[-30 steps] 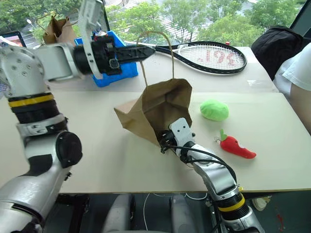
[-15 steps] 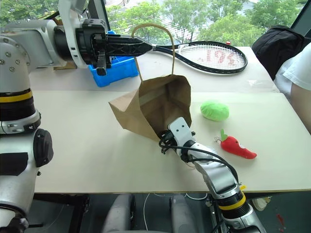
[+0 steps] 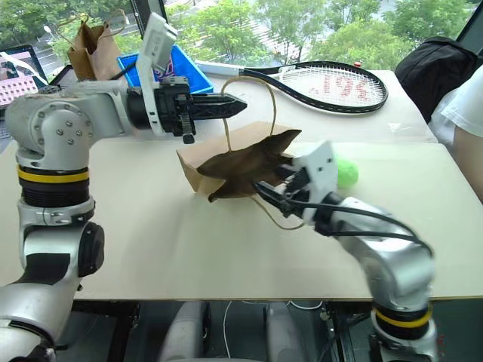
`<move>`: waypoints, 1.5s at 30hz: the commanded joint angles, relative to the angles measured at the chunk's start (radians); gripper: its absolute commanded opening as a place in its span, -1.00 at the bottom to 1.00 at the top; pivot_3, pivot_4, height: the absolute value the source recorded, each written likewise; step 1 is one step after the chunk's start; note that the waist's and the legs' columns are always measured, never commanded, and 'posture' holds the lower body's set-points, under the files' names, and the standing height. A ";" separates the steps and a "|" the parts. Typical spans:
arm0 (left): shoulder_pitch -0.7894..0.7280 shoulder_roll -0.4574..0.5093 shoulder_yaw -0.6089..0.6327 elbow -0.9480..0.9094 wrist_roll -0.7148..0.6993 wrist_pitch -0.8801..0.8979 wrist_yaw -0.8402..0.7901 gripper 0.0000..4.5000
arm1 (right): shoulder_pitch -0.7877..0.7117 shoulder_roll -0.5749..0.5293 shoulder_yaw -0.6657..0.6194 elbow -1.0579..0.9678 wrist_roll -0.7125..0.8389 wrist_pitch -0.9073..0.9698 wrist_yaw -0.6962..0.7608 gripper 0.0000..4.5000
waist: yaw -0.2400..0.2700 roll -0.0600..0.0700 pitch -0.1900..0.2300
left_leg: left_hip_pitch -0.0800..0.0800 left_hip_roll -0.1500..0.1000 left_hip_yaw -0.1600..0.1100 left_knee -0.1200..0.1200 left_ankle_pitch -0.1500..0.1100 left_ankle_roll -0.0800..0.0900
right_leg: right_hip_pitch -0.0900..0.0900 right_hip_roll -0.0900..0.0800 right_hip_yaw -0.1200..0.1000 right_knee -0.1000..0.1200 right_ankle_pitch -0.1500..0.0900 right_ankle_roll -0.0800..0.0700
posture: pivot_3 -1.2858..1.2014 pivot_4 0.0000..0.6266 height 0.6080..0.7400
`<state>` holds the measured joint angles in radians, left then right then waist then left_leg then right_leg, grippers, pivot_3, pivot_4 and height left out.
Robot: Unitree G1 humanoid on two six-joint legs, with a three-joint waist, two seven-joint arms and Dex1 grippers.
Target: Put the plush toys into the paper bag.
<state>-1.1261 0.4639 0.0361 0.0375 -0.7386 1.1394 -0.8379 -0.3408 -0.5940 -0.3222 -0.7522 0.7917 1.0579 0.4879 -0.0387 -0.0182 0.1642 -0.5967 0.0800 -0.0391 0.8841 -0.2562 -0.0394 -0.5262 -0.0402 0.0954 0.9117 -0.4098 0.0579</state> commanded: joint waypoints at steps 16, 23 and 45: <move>0.011 -0.131 0.113 -0.010 -0.184 0.249 0.147 -1.00 | 0.580 -0.319 -0.074 0.317 -0.418 -0.390 0.180 0.97 | -0.007 0.000 0.001 | 0.001 -0.002 0.001 -0.001 0.000 0.001 | 0.000 -0.002 0.002 -0.002 -0.002 0.006 | 0.03 -0.52 -0.27; 0.040 -0.182 0.142 -0.018 -0.207 0.282 0.223 -1.00 | 0.613 -0.386 -0.174 0.284 -0.406 -0.397 0.282 0.00 | 0.002 0.000 0.001 | 0.001 -0.003 0.001 0.000 0.000 0.001 | 0.002 -0.002 0.002 -0.002 0.000 0.003 | 0.03 -0.52 -0.27; -0.037 -0.294 0.262 0.030 -0.293 0.326 0.386 -1.00 | -0.137 -0.503 0.407 0.084 -0.251 -0.097 0.174 -0.99 | 0.006 0.000 0.002 | -0.002 -0.005 0.000 -0.001 0.000 0.001 | 0.001 -0.004 0.002 -0.006 0.001 0.003 | 0.03 -0.52 -0.27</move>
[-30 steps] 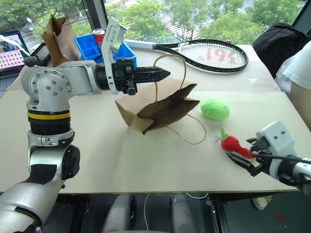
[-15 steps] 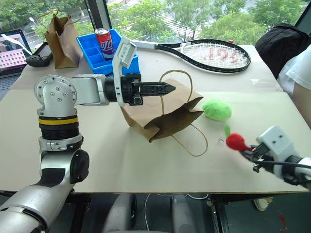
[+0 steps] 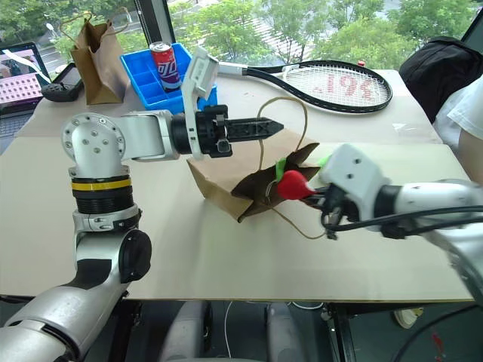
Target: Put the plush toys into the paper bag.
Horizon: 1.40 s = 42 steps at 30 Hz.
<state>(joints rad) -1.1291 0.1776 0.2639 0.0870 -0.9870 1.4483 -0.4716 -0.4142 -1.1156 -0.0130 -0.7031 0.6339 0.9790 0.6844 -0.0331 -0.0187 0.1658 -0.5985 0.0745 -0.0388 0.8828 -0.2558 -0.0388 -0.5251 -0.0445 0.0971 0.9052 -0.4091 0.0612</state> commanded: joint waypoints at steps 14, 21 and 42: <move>-0.039 -0.055 0.045 -0.024 -0.097 0.027 0.100 -1.00 | -0.455 0.254 0.602 0.347 -0.713 -0.462 0.065 -0.99 | -0.010 0.000 0.000 | 0.002 0.000 -0.001 -0.006 0.002 -0.004 | -0.002 0.000 0.000 0.002 0.000 0.000 | 0.03 -0.52 -0.27; -0.028 -0.035 0.061 -0.041 -0.100 0.022 0.134 -1.00 | -0.339 0.331 0.492 0.300 -0.685 -0.614 0.113 -0.99 | -0.006 0.000 0.000 | 0.002 -0.001 -0.002 -0.005 0.003 -0.005 | -0.001 0.000 -0.001 0.004 0.000 0.000 | 0.03 -0.52 -0.27; -0.024 0.007 -0.019 -0.028 -0.066 -0.045 0.088 -1.00 | -0.164 0.445 0.439 0.206 -0.784 -0.632 0.113 -0.99 | -0.011 0.000 0.000 | 0.002 -0.004 -0.006 -0.005 0.005 -0.009 | -0.001 -0.001 -0.002 0.005 0.001 0.000 | 0.03 -0.52 -0.27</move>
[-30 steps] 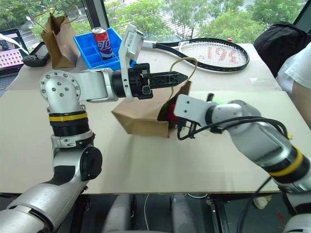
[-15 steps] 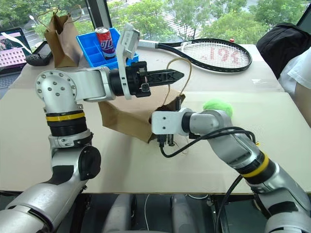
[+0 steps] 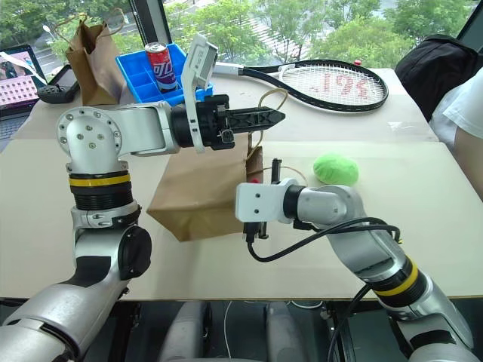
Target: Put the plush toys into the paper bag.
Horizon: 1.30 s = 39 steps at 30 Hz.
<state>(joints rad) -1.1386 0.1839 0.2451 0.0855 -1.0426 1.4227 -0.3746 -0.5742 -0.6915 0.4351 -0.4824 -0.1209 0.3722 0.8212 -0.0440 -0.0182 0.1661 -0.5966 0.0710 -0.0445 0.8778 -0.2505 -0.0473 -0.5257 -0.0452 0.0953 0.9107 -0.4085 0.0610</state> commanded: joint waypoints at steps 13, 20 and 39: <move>0.043 0.053 -0.091 -0.049 0.057 -0.064 -0.081 -1.00 | 0.040 0.228 -0.010 0.138 -0.115 -0.153 -0.207 -0.99 | -0.003 0.000 0.000 | 0.000 0.000 -0.001 0.000 0.001 -0.001 | 0.000 0.000 0.000 0.001 0.000 0.000 | 0.03 -0.52 -0.27; 0.119 0.115 -0.088 -0.100 0.078 -0.064 -0.087 -1.00 | 0.118 0.337 -0.079 0.203 -0.011 -0.143 -0.226 -0.22 | -0.002 0.000 0.000 | 0.000 0.000 -0.002 0.000 0.001 -0.002 | 0.000 0.000 -0.001 0.002 0.000 0.000 | 0.03 -0.52 -0.27; 0.219 0.219 0.037 -0.184 0.045 0.000 -0.005 -1.00 | 0.189 0.122 -0.527 0.204 0.329 -0.012 -0.091 0.99 | -0.001 0.000 0.000 | 0.000 0.000 -0.002 0.001 0.001 -0.002 | 0.000 0.000 -0.001 0.003 0.000 0.000 | 0.03 -0.52 -0.27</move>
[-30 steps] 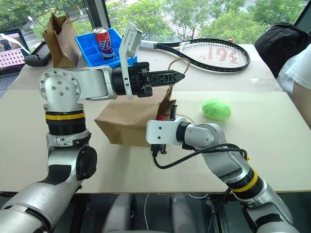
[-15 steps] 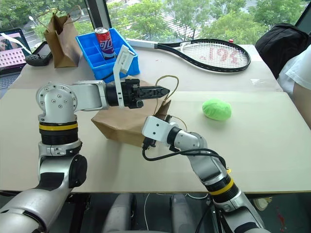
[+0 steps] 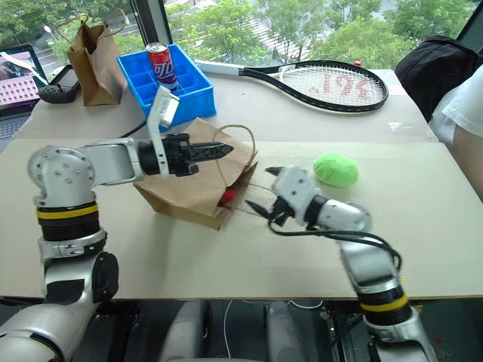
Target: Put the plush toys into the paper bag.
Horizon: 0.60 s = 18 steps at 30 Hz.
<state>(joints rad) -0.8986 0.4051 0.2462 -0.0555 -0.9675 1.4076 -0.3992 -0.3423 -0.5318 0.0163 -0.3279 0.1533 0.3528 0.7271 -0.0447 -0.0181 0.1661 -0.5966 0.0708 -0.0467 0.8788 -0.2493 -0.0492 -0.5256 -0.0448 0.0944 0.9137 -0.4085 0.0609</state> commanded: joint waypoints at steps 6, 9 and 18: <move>-0.023 -0.055 0.073 -0.075 -0.066 0.039 0.084 -1.00 | -0.185 -0.087 -0.169 0.433 -0.013 -0.002 -0.116 0.99 | 0.000 0.000 0.000 | 0.000 0.000 0.000 0.001 0.000 0.000 | 0.000 0.000 0.000 0.000 0.000 0.000 | 0.03 -0.52 -0.27; -0.033 -0.064 0.082 -0.078 -0.077 0.042 0.105 -1.00 | -0.228 -0.082 -0.130 0.620 -0.056 -0.022 -0.143 0.99 | -0.001 0.000 0.000 | 0.000 0.000 0.001 0.000 0.000 0.000 | 0.000 0.000 0.000 0.000 0.000 0.000 | 0.03 -0.52 -0.27; -0.090 -0.071 0.125 -0.060 -0.139 0.062 0.152 -1.00 | -0.180 -0.096 -0.121 0.613 -0.044 -0.067 -0.112 -0.08 | 0.002 0.000 0.000 | 0.000 -0.001 0.001 0.005 0.000 0.000 | 0.000 0.000 0.001 0.005 0.000 0.000 | 0.03 -0.52 -0.27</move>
<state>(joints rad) -0.9561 0.3349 0.3508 -0.1011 -1.0681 1.4603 -0.2568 -0.5563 -0.6070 -0.0951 0.3590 0.0869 0.3044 0.5707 -0.0426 -0.0181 0.1660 -0.5969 0.0695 -0.0461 0.8840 -0.2494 -0.0491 -0.5253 -0.0451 0.0958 0.9189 -0.4088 0.0611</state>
